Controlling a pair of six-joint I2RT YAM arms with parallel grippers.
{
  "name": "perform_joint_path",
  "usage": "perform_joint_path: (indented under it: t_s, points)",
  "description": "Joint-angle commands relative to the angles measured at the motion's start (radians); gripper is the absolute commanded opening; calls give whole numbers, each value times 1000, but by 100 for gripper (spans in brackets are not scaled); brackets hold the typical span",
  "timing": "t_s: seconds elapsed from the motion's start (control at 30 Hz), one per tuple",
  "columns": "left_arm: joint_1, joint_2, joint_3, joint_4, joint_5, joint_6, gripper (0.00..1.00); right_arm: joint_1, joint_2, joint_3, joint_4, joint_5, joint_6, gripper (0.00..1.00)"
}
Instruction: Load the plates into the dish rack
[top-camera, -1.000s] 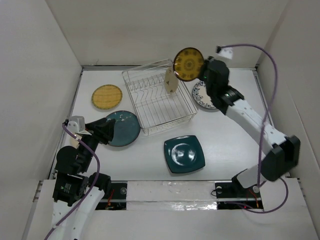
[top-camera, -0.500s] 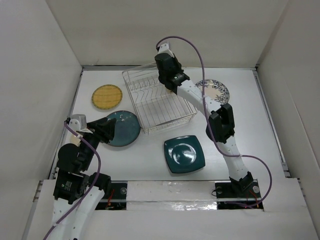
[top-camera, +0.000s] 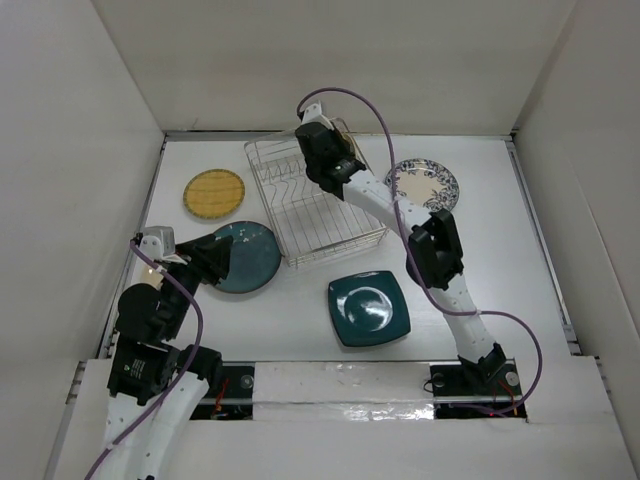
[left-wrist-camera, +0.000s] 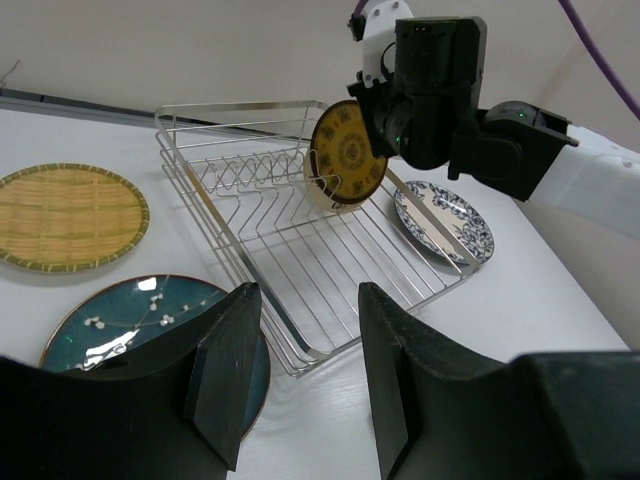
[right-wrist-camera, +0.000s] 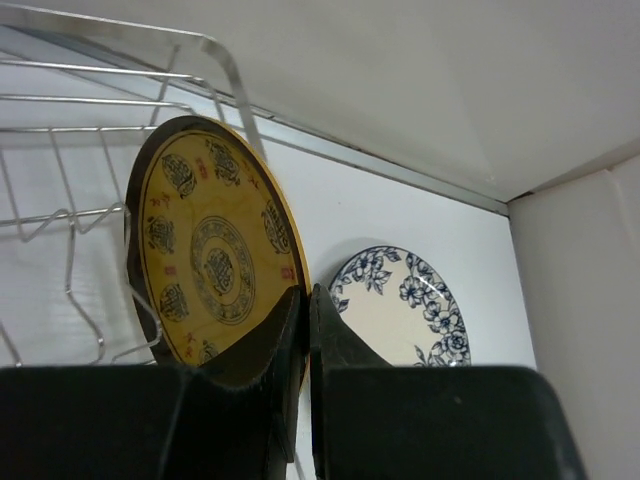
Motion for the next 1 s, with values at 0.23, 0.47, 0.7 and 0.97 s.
perform_joint_path:
  t_s: [0.23, 0.47, 0.7, 0.97]
  points:
    - [3, 24, 3, 48, -1, 9, 41, 21, 11, -7, -9, -86, 116, 18]
    - [3, 26, 3, 46, -2, 9, 41, -6, -246, -180, -21, -254, 265, 53]
    - [3, 4, 1, 45, 1, 7, 41, -135, -823, -938, 334, -576, 521, 15]
    - [3, -25, 0, 51, 18, 7, 41, -327, -1247, -1644, 411, -953, 842, 6]
